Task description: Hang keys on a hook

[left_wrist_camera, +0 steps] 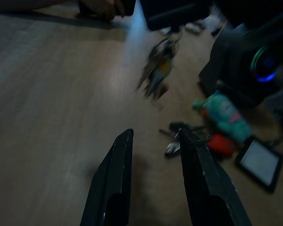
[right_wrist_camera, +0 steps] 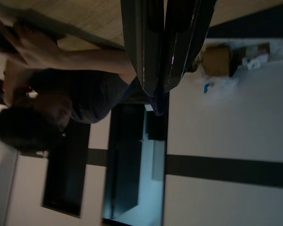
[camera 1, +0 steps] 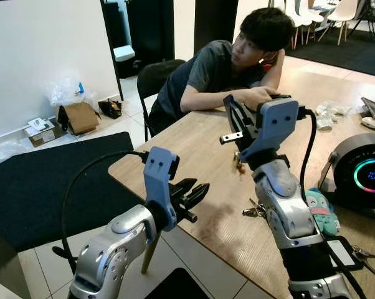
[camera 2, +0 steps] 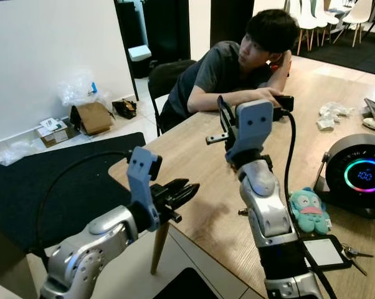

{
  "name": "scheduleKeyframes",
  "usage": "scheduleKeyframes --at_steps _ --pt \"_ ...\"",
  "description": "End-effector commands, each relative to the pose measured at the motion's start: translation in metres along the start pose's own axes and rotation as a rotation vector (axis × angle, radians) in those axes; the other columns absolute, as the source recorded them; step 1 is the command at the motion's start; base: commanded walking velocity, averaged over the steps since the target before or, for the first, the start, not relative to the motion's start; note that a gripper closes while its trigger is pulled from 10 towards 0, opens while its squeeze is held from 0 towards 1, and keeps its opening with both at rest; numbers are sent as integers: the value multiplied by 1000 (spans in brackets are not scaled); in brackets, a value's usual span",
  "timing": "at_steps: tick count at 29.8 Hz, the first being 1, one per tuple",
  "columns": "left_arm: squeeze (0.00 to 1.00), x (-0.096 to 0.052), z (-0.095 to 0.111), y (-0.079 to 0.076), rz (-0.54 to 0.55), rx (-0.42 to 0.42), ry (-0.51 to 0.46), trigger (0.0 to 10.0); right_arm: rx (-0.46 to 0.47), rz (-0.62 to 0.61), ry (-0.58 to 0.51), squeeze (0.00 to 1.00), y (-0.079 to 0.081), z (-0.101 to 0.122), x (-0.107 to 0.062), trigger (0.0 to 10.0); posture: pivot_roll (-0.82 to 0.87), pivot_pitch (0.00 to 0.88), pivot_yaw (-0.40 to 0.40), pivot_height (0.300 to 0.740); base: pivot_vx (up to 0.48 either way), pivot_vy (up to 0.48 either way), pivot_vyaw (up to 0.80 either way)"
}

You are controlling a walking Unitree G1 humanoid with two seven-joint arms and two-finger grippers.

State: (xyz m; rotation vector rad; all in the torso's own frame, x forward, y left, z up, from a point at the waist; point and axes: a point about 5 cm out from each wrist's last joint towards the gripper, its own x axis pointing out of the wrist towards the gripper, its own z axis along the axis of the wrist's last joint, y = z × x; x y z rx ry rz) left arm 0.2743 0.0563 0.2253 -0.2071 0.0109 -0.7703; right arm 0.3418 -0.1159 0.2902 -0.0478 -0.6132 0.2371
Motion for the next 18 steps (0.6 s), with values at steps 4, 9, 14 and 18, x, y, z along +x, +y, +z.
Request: scheduleKeyframes --at_steps 4,9,14,18 --pt "0 9 -2 -8 4 -27 6 10000 -7 1 -15 0 6 -2 5 10000 67 131 36 740 0 0 0" --pt "0 18 0 -4 99 -32 0 10000 9 4 -5 0 16 -9 11 10000 77 136 28 740 0 0 0" --pt "0 26 1 -2 174 36 4 10000 60 29 8 0 29 -15 14 10000 83 134 21 740 0 0 0" --pt "0 27 0 -1 195 50 11 10000 77 45 9 0 33 -16 15 10000 79 134 21 740 0 0 0"
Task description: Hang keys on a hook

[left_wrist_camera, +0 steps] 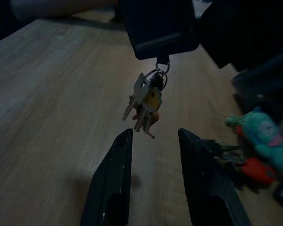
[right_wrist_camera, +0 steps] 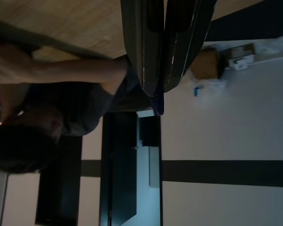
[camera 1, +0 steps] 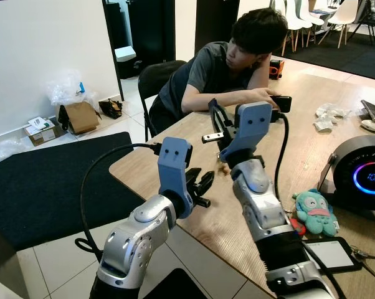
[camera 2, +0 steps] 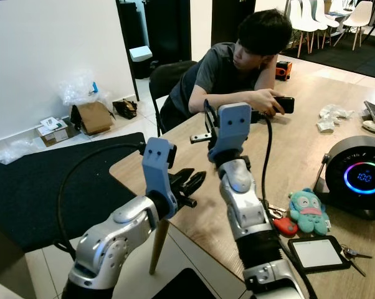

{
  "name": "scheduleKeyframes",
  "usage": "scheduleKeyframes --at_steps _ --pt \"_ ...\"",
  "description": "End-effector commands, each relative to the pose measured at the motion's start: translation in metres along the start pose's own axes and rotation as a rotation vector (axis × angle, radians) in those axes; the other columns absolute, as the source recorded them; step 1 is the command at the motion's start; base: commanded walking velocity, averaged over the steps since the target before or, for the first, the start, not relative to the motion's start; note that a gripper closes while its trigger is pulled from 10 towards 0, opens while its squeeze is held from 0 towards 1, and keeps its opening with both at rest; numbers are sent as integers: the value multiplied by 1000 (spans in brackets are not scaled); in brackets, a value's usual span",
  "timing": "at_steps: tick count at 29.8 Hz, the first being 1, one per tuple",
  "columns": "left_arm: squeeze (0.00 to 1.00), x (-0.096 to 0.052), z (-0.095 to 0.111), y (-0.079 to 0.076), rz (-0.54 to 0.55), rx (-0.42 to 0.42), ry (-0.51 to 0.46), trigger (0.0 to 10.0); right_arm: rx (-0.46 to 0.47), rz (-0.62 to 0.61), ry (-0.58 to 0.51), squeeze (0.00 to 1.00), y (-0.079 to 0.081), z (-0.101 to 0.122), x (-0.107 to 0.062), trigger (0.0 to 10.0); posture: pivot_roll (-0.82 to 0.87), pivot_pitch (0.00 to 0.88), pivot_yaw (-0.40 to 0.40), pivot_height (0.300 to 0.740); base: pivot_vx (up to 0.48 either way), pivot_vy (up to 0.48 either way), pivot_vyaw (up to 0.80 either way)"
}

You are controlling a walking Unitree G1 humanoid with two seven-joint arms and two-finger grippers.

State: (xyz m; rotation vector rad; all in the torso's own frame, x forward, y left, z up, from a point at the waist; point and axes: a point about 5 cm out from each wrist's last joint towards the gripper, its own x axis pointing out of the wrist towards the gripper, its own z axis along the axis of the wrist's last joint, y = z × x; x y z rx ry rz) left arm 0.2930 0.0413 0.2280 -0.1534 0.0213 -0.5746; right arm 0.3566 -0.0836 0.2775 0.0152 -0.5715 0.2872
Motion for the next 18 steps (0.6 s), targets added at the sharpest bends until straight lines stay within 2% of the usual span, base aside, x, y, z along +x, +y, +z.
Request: scheduleKeyframes --at_steps 1,5,7,8,9,10,11,12,13,14,15,16,17,18 --pt "0 2 -4 -3 12 4 9 10000 23 40 -18 0 8 3 3 10000 77 133 20 740 0 0 0" --pt "0 -2 -9 3 35 3 23 10000 80 97 4 0 16 1 0 10000 75 133 21 740 0 0 0" --pt "0 -11 -13 19 89 36 36 10000 139 117 31 0 17 -2 -9 10000 77 136 21 740 0 0 0" --pt "0 -11 -13 19 89 36 36 10000 139 117 31 0 17 -2 -9 10000 77 136 21 740 0 0 0" --pt "0 -17 -14 31 129 62 40 10000 161 101 43 0 12 -3 -14 10000 74 140 21 740 0 0 0" --pt "0 -17 -14 31 129 62 40 10000 161 101 43 0 12 -3 -14 10000 74 140 21 740 0 0 0" --pt "0 -24 -13 46 189 105 40 10000 147 76 51 0 5 -4 -20 10000 74 141 21 740 0 0 0" --pt "0 -32 -9 63 262 159 32 10000 83 52 61 0 -5 -4 -26 10000 72 141 23 740 0 0 0" --pt "0 -32 -9 63 262 159 32 10000 83 52 61 0 -5 -4 -26 10000 72 141 23 740 0 0 0" --pt "0 -38 -5 76 318 193 20 10000 22 36 63 0 -13 -4 -32 10000 70 142 24 740 0 0 0" --pt "0 -38 -5 76 318 193 20 10000 22 36 63 0 -13 -4 -32 10000 70 142 24 740 0 0 0" --pt "0 -43 0 88 372 213 -2 10000 -18 16 72 0 -22 -6 -39 10000 66 142 26 740 0 0 0" --pt "0 -43 0 88 372 213 -2 10000 -18 16 72 0 -22 -6 -39 10000 66 142 26 740 0 0 0" --pt "0 -48 5 97 404 220 -19 10000 -46 -13 85 0 -33 -8 -47 10000 62 142 28 740 0 0 0"
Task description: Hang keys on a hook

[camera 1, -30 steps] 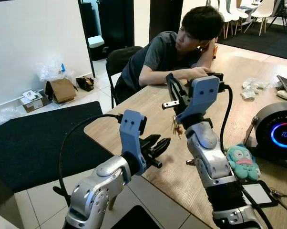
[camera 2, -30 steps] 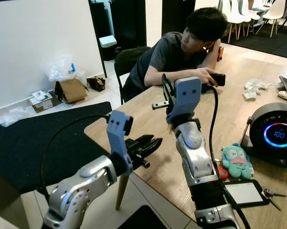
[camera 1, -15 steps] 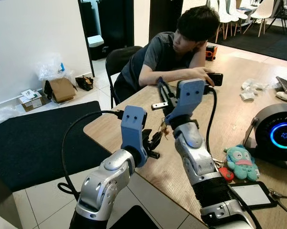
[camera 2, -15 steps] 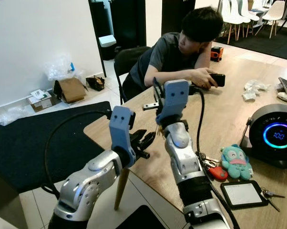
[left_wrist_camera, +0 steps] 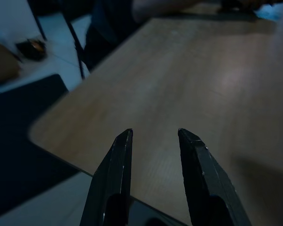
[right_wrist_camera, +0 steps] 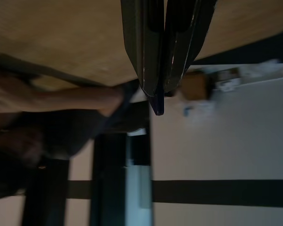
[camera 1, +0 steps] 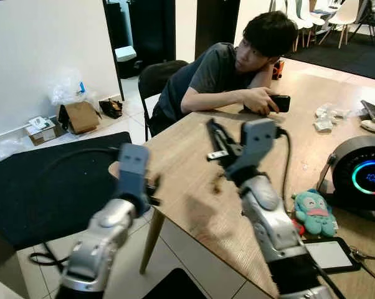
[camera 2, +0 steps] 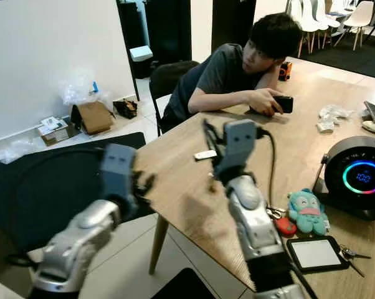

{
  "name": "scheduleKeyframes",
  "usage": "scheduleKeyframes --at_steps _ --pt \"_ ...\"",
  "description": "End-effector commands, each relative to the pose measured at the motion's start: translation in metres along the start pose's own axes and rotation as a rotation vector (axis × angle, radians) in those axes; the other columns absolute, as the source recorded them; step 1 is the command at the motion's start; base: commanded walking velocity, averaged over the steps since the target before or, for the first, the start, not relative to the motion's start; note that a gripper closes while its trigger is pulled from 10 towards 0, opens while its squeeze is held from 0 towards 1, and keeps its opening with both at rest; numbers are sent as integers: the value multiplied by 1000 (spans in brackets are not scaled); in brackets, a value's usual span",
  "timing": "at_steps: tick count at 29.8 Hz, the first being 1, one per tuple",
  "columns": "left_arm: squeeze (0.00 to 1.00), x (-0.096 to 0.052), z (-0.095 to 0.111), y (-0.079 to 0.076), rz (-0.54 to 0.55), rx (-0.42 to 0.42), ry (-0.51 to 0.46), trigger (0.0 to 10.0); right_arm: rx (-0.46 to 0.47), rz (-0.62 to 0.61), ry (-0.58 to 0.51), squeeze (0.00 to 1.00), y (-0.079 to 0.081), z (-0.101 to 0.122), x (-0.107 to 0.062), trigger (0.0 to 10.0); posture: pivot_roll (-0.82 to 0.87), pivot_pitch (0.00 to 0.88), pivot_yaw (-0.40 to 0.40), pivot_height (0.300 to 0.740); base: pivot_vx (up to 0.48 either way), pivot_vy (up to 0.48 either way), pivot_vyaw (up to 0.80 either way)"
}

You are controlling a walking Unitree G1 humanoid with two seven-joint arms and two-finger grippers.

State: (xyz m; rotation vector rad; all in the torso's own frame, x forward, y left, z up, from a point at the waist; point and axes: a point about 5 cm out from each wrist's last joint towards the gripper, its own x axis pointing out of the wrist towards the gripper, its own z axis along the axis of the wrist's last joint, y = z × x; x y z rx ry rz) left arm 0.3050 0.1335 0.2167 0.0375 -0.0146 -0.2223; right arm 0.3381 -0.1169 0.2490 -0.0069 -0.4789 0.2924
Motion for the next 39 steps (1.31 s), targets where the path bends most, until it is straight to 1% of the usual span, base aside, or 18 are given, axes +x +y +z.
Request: scheduleKeyframes --at_steps 1,2,4,5,8,9,11,13,15,16,17,18,20,25,28,32,35,39 --pt "0 -3 0 15 52 24 -11 10000 -38 -23 -10 0 -8 2 -8 10000 62 142 28 740 0 0 0" --pt "0 -3 0 15 52 24 -11 10000 -38 -23 -10 0 -8 2 -8 10000 62 142 28 740 0 0 0" --pt "0 -5 -1 28 90 43 -11 10000 -70 -69 12 0 -27 0 -21 10000 57 140 32 740 0 0 0" --pt "0 -6 -4 30 100 43 0 10000 -78 -78 13 0 -31 2 -25 10000 50 138 36 740 0 0 0" --pt "0 -6 -8 30 111 37 11 10000 -78 -76 12 0 -33 4 -27 10000 45 138 38 740 0 0 0" --pt "0 -7 -15 32 165 11 14 10000 -66 -42 0 0 -28 9 -29 10000 35 134 42 740 0 0 0" --pt "0 -7 -15 32 165 11 14 10000 -66 -42 0 0 -28 9 -29 10000 35 134 42 740 0 0 0" --pt "0 -9 -20 34 242 -58 -3 10000 -22 -10 0 0 -19 10 -34 10000 26 129 39 740 0 0 0" --pt "0 -9 -20 34 242 -58 -3 10000 -22 -10 0 0 -19 10 -34 10000 26 129 39 740 0 0 0" --pt "0 -9 -22 34 270 -77 -14 10000 18 -20 9 0 -16 8 -37 10000 25 128 37 740 0 0 0" --pt "0 -10 -23 35 286 -76 -24 10000 61 -45 12 0 -15 6 -40 10000 27 125 36 740 0 0 0" --pt "0 -10 -23 35 286 -76 -24 10000 61 -45 12 0 -15 6 -40 10000 27 125 36 740 0 0 0" --pt "0 -13 -24 36 300 -53 -33 10000 132 -102 12 0 -14 4 -40 10000 28 119 31 740 0 0 0" --pt "0 -16 -25 37 301 -15 -41 10000 145 -108 20 0 -12 2 -40 10000 34 111 25 740 0 0 0" --pt "0 -21 -29 38 305 5 -35 10000 130 -84 31 0 -6 0 -41 10000 38 106 21 740 0 0 0" --pt "0 -27 -35 39 332 -7 -22 10000 125 -61 32 0 2 -1 -40 10000 45 100 19 740 0 0 0" --pt "0 -29 -36 40 346 -19 -22 10000 129 -57 30 0 3 -1 -40 10000 47 99 19 740 0 0 0" --pt "0 -30 -36 40 330 -30 -27 10000 139 -54 29 0 5 -1 -38 10000 51 98 21 740 0 0 0"
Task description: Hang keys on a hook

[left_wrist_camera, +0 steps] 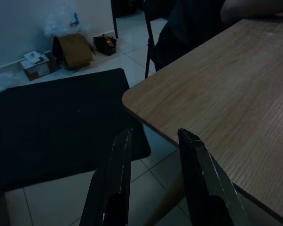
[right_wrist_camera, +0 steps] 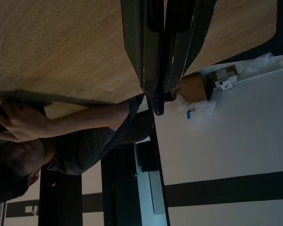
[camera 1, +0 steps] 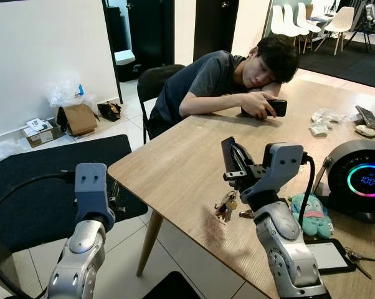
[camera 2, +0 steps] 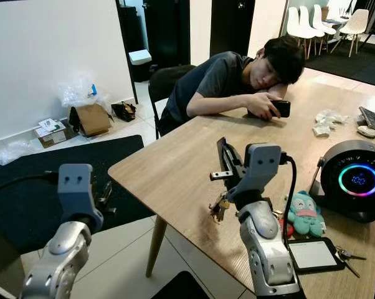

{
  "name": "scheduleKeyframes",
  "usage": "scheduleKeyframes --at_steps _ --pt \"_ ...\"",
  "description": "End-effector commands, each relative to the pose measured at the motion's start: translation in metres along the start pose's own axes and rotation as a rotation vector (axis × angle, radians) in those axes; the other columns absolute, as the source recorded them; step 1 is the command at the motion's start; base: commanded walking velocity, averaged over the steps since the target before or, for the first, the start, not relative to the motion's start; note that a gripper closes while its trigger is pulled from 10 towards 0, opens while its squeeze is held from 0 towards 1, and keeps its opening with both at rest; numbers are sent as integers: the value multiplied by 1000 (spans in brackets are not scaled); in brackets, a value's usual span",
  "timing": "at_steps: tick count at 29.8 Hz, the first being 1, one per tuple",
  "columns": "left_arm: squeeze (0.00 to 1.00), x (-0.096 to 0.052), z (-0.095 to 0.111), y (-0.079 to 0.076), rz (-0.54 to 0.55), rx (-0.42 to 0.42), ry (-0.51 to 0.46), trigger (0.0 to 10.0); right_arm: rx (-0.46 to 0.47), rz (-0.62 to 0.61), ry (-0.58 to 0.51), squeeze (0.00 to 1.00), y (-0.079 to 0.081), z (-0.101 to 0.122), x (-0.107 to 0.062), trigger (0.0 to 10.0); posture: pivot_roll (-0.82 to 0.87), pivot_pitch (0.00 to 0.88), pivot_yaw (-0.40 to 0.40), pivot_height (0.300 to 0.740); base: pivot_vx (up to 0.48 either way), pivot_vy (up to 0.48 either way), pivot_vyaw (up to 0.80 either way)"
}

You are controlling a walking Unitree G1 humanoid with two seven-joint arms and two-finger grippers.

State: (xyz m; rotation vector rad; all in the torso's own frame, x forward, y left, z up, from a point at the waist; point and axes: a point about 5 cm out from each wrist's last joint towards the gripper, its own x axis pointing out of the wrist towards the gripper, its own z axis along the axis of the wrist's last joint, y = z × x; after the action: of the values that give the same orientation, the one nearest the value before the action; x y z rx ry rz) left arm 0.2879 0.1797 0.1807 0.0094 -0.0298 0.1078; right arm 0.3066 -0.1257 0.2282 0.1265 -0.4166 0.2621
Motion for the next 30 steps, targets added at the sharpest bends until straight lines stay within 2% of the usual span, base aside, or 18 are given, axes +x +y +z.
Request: scheduleKeyframes --at_steps 1,10,17,19,27,30 --pt "0 -3 2 1 -1 -8 -14 10000 11 9 -13 0 3 3 1 10000 51 98 21 740 0 0 0" --pt "0 -5 -5 5 24 1 4 10000 14 5 10 0 4 -3 0 10000 57 105 23 740 0 0 0" --pt "0 -9 -11 4 2 33 14 10000 55 -34 51 0 3 -13 -6 10000 59 108 28 740 0 0 0" --pt "0 -9 -12 3 -14 56 7 10000 42 -26 66 0 4 -17 -8 10000 59 110 30 740 0 0 0" --pt "0 -9 -14 10 17 59 10 10000 9 -21 61 0 4 -16 -10 10000 59 113 29 740 0 0 0" --pt "0 -9 -12 11 19 66 4 10000 -11 -35 51 0 -1 -13 -9 10000 58 114 30 740 0 0 0"
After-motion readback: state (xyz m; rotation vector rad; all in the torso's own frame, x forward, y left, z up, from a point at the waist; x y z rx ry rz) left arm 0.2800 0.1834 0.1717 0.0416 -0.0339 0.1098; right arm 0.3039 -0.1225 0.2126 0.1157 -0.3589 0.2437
